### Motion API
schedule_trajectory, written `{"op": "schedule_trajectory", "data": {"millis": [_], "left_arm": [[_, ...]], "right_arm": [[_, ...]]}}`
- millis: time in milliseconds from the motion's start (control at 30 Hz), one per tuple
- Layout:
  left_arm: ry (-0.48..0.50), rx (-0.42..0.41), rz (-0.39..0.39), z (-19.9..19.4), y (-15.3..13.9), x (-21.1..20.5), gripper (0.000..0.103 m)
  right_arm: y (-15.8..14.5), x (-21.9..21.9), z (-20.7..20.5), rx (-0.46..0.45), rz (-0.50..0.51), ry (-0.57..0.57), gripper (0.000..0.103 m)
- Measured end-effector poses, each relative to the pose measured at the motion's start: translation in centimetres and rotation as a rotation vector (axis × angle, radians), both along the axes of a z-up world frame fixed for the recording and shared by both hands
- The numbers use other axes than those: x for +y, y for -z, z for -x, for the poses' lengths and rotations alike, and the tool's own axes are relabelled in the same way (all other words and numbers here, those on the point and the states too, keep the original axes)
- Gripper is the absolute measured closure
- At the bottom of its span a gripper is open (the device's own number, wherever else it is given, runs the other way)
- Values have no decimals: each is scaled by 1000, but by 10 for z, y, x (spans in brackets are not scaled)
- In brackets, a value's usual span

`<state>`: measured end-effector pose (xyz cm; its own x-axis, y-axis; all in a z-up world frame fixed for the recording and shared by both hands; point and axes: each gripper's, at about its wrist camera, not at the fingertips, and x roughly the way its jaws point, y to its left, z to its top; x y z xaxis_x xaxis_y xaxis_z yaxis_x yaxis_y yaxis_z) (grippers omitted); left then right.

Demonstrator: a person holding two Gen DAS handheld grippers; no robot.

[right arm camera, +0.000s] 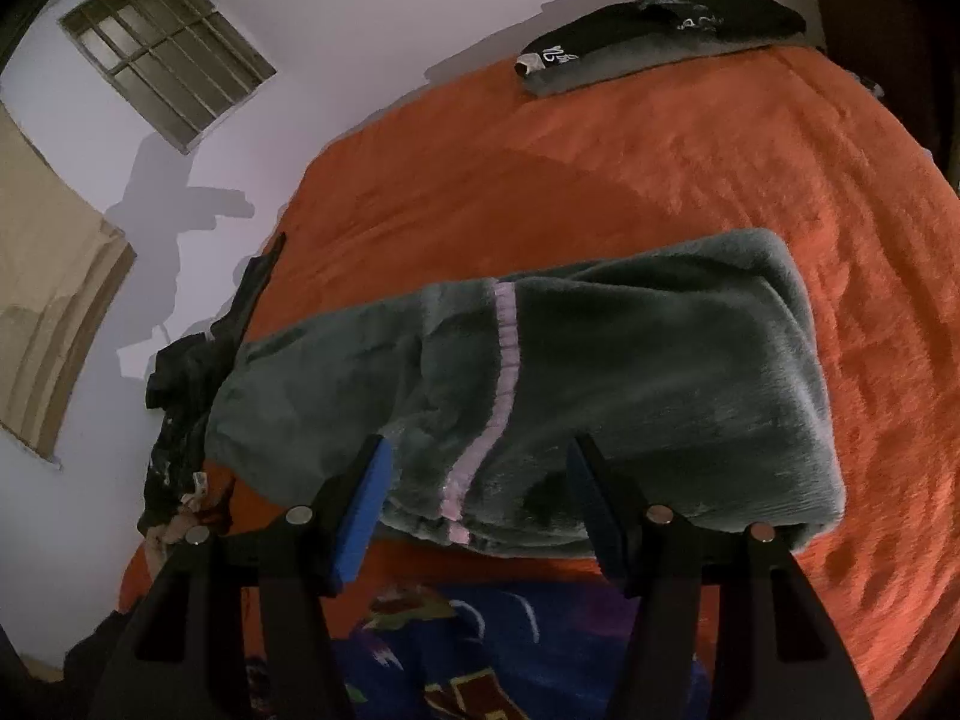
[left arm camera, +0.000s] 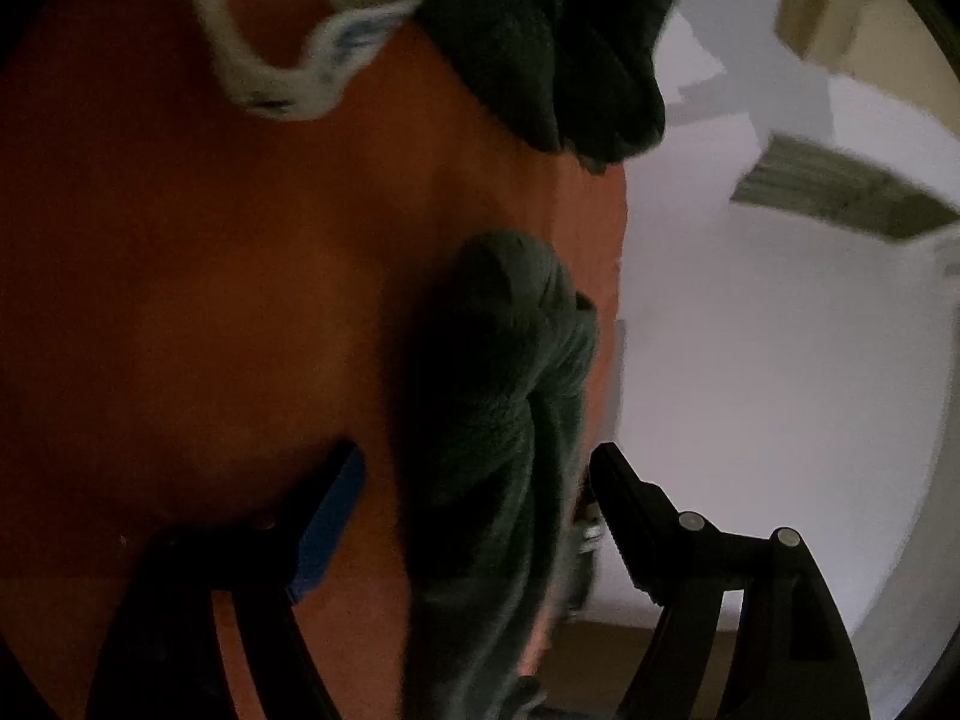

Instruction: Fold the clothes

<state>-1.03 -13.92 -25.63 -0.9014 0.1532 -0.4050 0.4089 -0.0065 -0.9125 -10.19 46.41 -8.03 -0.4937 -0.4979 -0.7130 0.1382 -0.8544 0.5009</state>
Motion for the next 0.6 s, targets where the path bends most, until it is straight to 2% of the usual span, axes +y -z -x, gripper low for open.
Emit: {"op": "schedule_trajectory", "data": {"millis": [133,300,333,367,400,467,533,600], "left_arm": [[56,-51,56,32,-7,4,24],[80,9,88,59,-19,-8,25],[85,12,96,66,-22,-9,33],[91,-1,119,68,-25,-15,46],[107,-17,176,72,-33,-14,76],[146,-48,313,81,-55,-3,78],[177,-54,486,82,-88,24,80],[238,-7,658,88,-137,75,80]], "right_arm": [[-6,-7,-4,-3,-8,-9,43],[-9,-15,-8,20,-57,-31,43],[-8,-14,-10,27,-70,-28,43],[-7,-12,-10,26,-76,-23,43],[-5,-9,-10,22,-78,-18,43],[-5,0,-12,14,-73,-1,43],[-9,12,-15,27,-67,24,43],[-13,25,-18,45,-61,52,43]]}}
